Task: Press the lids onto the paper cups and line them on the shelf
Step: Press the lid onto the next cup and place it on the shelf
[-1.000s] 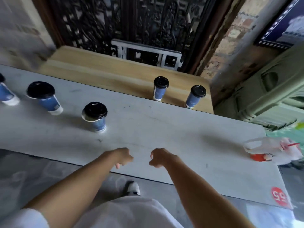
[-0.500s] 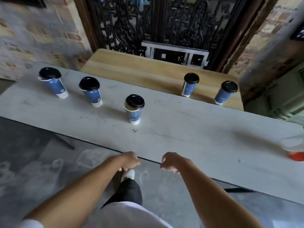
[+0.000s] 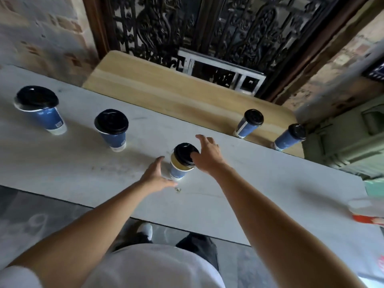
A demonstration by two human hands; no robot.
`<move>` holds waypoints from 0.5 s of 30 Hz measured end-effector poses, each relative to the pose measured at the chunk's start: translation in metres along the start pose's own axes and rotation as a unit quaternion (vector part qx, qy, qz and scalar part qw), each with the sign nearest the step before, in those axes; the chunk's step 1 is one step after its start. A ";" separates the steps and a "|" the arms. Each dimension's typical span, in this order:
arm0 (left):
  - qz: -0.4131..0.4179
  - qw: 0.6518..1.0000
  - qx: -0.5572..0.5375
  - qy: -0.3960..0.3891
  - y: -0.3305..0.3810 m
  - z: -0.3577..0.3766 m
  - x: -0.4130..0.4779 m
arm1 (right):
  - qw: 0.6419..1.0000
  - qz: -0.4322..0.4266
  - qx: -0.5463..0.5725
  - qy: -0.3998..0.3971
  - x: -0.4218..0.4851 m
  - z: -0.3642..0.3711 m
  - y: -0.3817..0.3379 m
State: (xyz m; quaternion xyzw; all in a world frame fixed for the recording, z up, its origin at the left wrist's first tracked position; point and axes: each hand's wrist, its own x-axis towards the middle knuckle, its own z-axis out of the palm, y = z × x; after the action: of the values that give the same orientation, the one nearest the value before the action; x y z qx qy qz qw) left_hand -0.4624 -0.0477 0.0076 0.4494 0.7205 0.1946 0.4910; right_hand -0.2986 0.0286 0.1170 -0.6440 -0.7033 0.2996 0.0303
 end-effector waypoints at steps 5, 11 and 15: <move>0.129 0.990 -0.050 -0.003 0.017 0.000 0.017 | 0.997 -0.019 -0.036 -0.072 0.004 0.002 -0.005; 0.174 0.983 -0.048 0.023 0.019 0.010 0.017 | 0.987 -0.064 -0.098 -0.106 0.007 -0.001 -0.005; 0.161 0.985 -0.067 0.018 0.016 0.010 0.015 | 0.983 -0.083 -0.117 -0.118 0.004 0.000 -0.006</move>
State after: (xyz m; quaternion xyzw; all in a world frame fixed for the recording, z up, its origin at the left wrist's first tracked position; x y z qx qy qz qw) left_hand -0.4481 -0.0286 0.0073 0.5222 0.6327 0.3270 0.4691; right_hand -0.3049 0.0321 0.1180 -0.5425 -0.7830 0.2860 -0.1038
